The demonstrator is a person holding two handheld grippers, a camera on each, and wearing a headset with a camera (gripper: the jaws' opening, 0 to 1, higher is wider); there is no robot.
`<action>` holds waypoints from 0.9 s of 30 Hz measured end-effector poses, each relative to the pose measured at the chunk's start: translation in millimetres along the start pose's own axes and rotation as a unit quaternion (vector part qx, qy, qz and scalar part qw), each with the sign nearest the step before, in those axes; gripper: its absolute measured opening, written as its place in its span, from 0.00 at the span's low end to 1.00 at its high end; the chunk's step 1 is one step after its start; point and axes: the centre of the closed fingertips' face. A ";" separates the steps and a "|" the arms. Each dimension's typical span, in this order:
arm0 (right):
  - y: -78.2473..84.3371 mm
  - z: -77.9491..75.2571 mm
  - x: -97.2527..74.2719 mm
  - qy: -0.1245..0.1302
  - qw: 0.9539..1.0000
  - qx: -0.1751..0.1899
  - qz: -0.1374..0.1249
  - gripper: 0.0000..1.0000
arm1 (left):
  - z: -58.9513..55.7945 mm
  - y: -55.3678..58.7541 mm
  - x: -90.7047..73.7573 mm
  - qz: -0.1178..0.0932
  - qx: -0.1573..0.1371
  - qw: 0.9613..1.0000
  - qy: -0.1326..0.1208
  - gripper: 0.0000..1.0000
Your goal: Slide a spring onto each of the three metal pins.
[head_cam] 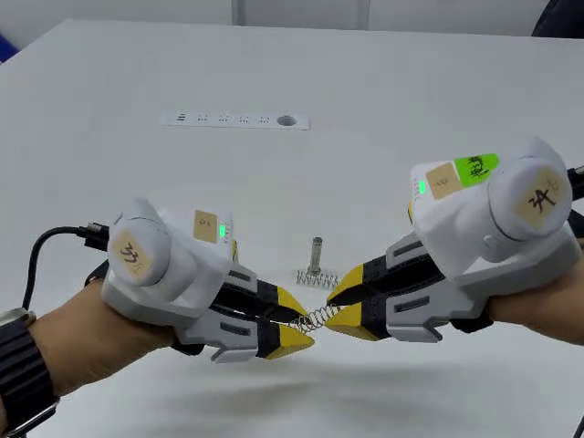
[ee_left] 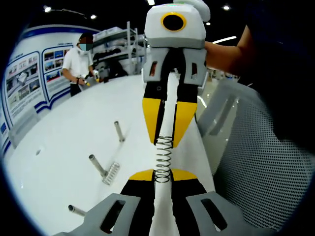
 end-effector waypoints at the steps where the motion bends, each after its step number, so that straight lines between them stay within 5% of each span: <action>1: -1.8 0.2 -0.2 0.001 1.000 -0.002 0.000 0.11 | -0.3 -1.1 0.2 -0.001 0.002 1.000 0.000 0.11; 9: -13.2 3.4 -0.8 -0.001 1.000 -0.017 -0.001 0.12 | -4.4 -8.0 2.3 -0.003 0.017 1.000 0.003 0.11; 27: 0.9 4.6 11.0 -0.023 0.997 -0.025 0.066 0.13 | -8.3 -11.5 6.0 0.008 0.030 0.999 0.007 0.11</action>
Point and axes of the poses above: the centre of the closed fingertips' face, and the gripper's own axes: x roughly forward along the fingers, z roughly to its left, y roughly out of its underside, and after that the axes turned 6 degrees about z, right-handed
